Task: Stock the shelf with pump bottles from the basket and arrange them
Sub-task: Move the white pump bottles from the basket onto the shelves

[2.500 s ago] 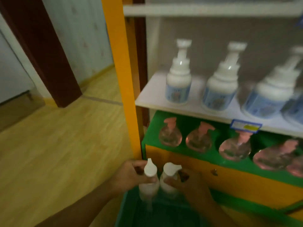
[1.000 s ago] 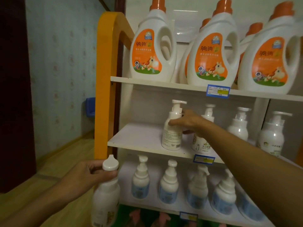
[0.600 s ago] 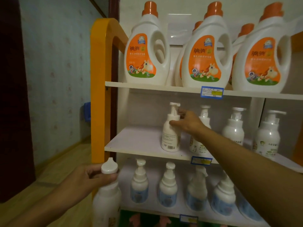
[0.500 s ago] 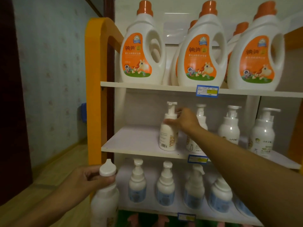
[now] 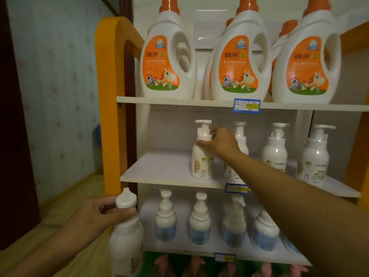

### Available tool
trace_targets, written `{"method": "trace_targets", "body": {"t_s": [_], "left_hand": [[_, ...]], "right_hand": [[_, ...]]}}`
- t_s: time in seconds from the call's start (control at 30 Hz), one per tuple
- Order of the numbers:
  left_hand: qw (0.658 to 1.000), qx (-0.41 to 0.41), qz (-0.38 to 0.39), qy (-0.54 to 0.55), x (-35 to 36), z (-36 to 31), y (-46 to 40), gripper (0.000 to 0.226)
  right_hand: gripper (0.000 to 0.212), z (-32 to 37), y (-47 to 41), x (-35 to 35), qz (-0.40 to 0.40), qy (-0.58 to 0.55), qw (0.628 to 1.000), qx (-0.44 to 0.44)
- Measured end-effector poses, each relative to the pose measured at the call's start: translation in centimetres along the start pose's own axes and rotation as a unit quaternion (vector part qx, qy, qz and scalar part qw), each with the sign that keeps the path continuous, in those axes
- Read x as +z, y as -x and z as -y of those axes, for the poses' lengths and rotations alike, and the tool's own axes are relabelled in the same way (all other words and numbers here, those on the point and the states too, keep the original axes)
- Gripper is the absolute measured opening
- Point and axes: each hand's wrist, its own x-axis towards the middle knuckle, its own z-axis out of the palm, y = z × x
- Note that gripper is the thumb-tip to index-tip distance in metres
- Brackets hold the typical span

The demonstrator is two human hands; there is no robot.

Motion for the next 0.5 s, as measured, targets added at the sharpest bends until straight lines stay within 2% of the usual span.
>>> {"method": "trace_targets", "body": {"t_s": [0.13, 0.27, 0.43, 0.5], "left_hand": [[1.0, 0.012, 0.004, -0.004, 0.16, -0.28, 0.12, 0.073], [1.0, 0.005, -0.005, 0.018, 0.53, -0.7, 0.14, 0.045], [1.0, -0.007, -0.016, 0.007, 0.54, -0.53, 0.17, 0.047], [1.0, -0.007, -0.012, 0.006, 0.44, -0.48, 0.17, 0.057]], "right_hand": [[0.058, 0.41, 0.27, 0.26, 0.013, -0.002, 0.999, -0.034], [0.05, 0.6, -0.09, -0.18, 0.035, -0.007, 0.999, -0.039], [0.057, 0.47, -0.27, -0.1, 0.013, -0.009, 0.999, -0.028], [0.059, 0.49, -0.31, -0.11, 0.012, -0.008, 0.999, -0.031]]}}
